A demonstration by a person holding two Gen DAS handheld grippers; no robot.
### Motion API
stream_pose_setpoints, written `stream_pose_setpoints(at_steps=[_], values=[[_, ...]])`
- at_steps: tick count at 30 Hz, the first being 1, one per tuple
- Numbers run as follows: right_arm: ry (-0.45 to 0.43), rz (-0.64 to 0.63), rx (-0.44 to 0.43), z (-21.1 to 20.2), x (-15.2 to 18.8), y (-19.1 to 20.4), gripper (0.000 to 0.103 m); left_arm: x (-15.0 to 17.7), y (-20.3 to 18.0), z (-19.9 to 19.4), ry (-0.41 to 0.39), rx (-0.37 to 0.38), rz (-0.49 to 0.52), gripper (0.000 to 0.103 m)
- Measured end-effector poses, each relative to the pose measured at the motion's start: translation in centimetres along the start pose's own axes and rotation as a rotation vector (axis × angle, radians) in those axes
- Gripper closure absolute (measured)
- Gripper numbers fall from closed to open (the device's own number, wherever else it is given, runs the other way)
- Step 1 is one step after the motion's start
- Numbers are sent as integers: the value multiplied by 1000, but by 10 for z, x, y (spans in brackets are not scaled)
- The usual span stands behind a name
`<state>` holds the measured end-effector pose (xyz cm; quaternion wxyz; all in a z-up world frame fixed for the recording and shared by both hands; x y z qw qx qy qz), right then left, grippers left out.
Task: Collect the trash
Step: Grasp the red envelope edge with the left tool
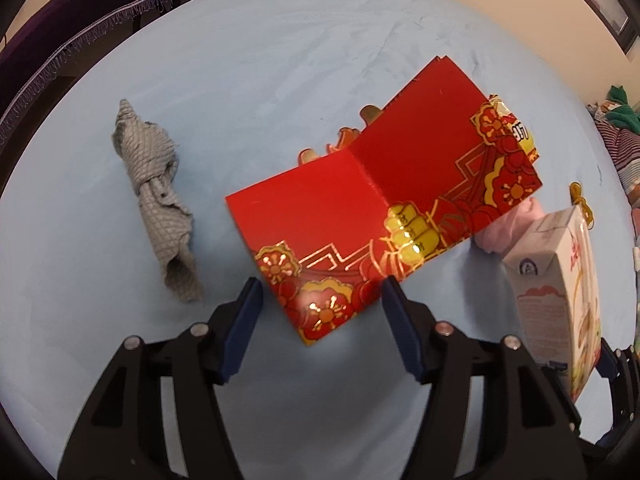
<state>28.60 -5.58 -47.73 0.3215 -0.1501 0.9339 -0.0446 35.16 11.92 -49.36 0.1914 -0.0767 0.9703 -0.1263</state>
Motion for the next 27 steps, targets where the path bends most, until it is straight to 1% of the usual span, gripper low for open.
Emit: stream_pose_setpoints(at_steps=[3, 5, 6, 8, 9, 11, 13, 14, 19, 20, 21, 22, 27], values=[[0, -3, 5, -1, 0, -1, 47, -6, 1, 5, -6, 0, -5, 41], [-2, -3, 10, -1, 0, -3, 47, -8, 1, 5, -13, 3, -9, 43], [-2, -2, 12, -2, 0, -4, 47, -2, -5, 4, -20, 4, -5, 46], [-1, 1, 13, -2, 0, -5, 47, -4, -7, 4, -25, 6, 6, 60], [0, 2, 14, -3, 0, -5, 47, -5, -7, 4, -26, 9, 10, 63], [-1, 2, 15, -4, 0, -5, 47, -8, -8, 4, -31, 10, 18, 73], [-2, 4, 15, -4, -1, -5, 47, -8, -8, 4, -36, 14, 25, 77], [-3, 4, 17, -5, -1, -5, 47, -7, -8, 1, -41, 13, 31, 82], [-2, 16, 24, -8, 1, -8, 47, -7, -16, -5, -59, 12, 59, 90], [-2, 18, 26, -9, 1, -9, 47, -8, -17, -5, -62, 11, 63, 98], [-2, 21, 27, -10, 1, -9, 47, -8, -18, -7, -63, 14, 68, 101], [-2, 23, 29, -11, 1, -9, 47, -8, -18, -8, -64, 20, 72, 103], [-10, 33, 34, -15, 0, -14, 47, -8, -24, -16, -79, 22, 98, 103]])
Point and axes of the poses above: each gripper's, at about its wrist camera, not at the fingertips, and z roughly the way its jaws point, y to its left, x to its underside, the point moved 3 cm from there along z, roughly the way its jaws point, and after that the axes turned 9 degrees about x, right-handed, at the moved point
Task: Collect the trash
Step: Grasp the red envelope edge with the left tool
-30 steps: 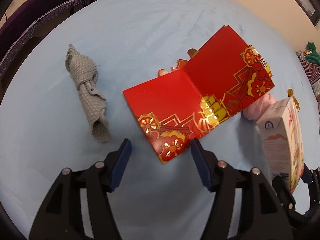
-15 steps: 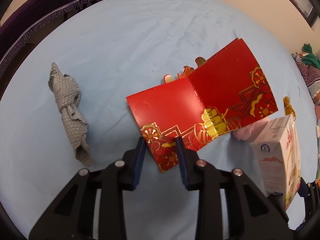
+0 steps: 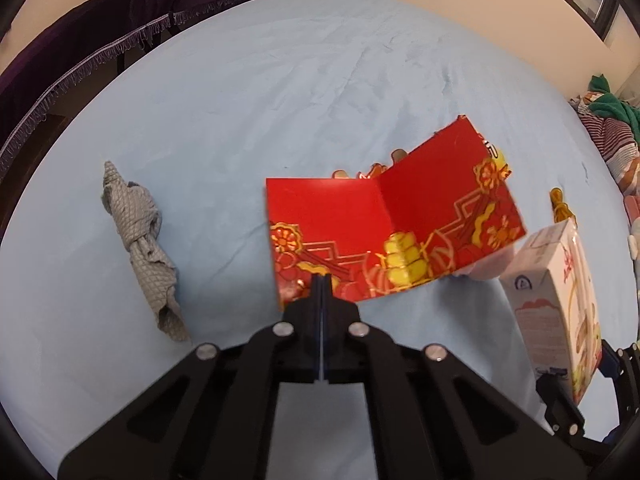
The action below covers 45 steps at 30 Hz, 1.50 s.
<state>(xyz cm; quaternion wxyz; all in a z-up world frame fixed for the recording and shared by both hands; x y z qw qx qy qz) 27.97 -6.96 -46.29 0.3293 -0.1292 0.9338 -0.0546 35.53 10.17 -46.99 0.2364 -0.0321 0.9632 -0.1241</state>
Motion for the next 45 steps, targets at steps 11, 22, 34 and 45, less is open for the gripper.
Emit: stream_pose_setpoints(at_steps=[11, 22, 34, 45], values=[[9, 32, 33, 0, 2, -23, 47, 7, -55, -2, -18, -1, 199, 91], [32, 68, 55, 10, 11, -50, 47, -1, -89, 16, -68, -73, 308, 48], [24, 83, 52, 17, 7, -60, 47, -28, -93, 26, -113, -77, 311, 91], [8, 61, 30, 2, 9, -49, 47, -13, -75, -15, -149, -78, 252, 99]])
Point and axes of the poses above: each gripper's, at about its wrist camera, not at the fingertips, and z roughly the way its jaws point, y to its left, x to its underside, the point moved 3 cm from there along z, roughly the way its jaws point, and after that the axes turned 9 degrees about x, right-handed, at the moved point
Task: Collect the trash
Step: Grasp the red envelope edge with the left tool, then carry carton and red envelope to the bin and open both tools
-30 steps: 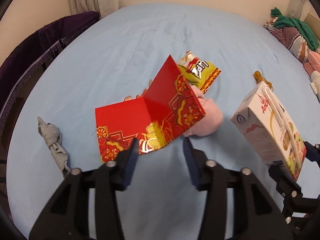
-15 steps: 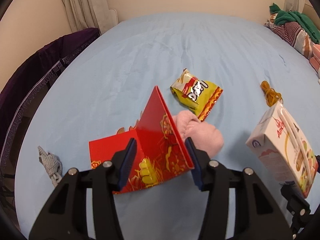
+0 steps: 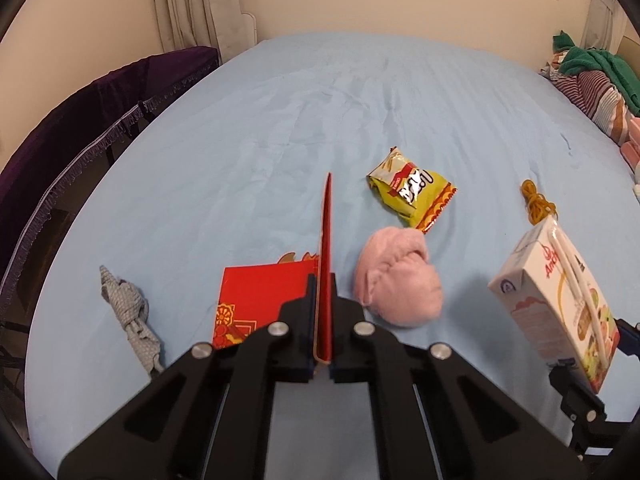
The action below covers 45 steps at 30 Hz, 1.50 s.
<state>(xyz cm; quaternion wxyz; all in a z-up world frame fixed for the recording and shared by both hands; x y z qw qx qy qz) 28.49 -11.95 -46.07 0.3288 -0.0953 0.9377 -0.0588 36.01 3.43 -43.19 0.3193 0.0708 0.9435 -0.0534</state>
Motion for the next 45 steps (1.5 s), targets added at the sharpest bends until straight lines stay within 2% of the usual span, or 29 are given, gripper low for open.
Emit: stream_pose_setpoints(at_steps=[11, 19, 26, 34, 40, 45], values=[[-43, -81, -55, -47, 3, 39, 47, 64, 12, -74, 20, -17, -64, 99], [-80, -204, -145, -101, 18, 92, 53, 122, 46, -150, 0, -82, -197, 99], [-87, -322, -245, -143, 39, 149, 54, 190, 92, -215, 8, -171, -342, 99], [-125, -470, -365, -202, 56, 242, 54, 266, 159, -289, -11, -253, -524, 99], [-156, -559, -460, -253, 69, 331, 54, 329, 224, -358, -31, -337, -637, 99], [-167, -643, -572, -297, 97, 417, 54, 392, 273, -419, -37, -431, -739, 99]])
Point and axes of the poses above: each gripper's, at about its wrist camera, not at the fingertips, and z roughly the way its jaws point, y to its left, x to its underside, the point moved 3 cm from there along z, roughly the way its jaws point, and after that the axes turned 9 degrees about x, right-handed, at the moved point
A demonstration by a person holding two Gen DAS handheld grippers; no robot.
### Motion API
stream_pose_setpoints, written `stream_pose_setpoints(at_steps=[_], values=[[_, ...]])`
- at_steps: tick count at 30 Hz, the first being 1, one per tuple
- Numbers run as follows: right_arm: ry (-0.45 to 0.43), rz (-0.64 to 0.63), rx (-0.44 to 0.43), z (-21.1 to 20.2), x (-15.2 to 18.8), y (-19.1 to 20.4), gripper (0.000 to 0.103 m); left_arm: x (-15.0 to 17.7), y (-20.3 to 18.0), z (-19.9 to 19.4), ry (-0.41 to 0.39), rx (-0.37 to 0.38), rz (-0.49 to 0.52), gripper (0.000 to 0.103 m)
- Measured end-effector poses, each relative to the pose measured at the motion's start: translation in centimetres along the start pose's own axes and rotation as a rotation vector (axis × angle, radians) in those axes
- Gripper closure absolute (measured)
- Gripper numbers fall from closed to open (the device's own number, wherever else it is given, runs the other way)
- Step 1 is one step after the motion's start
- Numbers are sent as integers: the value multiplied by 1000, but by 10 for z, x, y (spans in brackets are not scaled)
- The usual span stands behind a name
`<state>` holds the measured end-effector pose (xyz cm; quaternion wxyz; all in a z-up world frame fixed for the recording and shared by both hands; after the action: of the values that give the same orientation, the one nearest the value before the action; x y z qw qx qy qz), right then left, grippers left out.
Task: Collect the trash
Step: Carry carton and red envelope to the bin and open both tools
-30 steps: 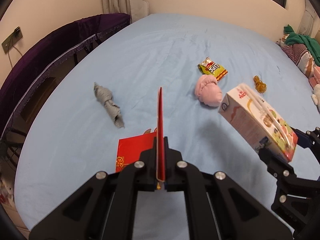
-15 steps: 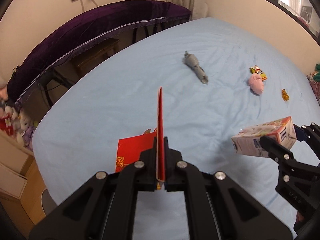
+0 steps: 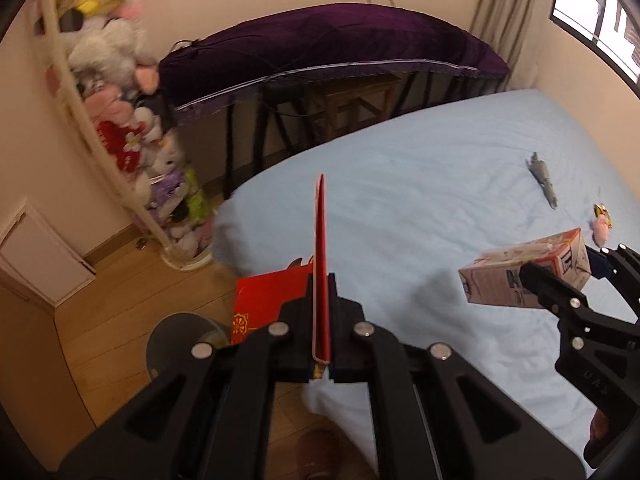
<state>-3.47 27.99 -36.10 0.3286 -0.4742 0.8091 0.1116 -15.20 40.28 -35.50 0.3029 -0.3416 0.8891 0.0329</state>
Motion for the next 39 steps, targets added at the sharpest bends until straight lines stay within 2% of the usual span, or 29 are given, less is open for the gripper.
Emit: stream_pose_setpoints(at_steps=[4, 9, 15, 19, 25, 27, 33, 39], values=[[-11, -85, -109, 9, -20, 84, 54, 17, 77, -21, 1, -83, -84, 99], [-11, -208, -232, 21, -23, 183, 54, 54, 159, -31, 36, -170, -178, 99], [6, -331, -332, 47, -15, 277, 54, 97, 225, -23, 68, -215, -280, 99], [26, -396, -370, 72, -6, 324, 53, 119, 255, -8, 88, -220, -327, 99], [18, -485, -378, 98, 5, 366, 51, 133, 280, 20, 89, -203, -339, 99], [14, -500, -376, 106, 6, 372, 37, 134, 285, 27, 84, -199, -334, 99], [18, -504, -356, 122, 4, 365, 35, 132, 284, 49, 90, -183, -328, 97], [42, -476, -319, 131, 3, 336, 35, 124, 272, 71, 142, -168, -309, 94]])
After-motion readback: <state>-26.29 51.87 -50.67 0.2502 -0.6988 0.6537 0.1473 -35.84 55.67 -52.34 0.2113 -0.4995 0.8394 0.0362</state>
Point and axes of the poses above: each gripper's, at about its wrist camera, not at the fingertips, and z roughly the way its jaws point, y to its left, x to its underside, the point moved 3 cm from there along z, roughly the way its jaws point, and after that the axes turned 9 degrees about x, right-handed, at the moved point
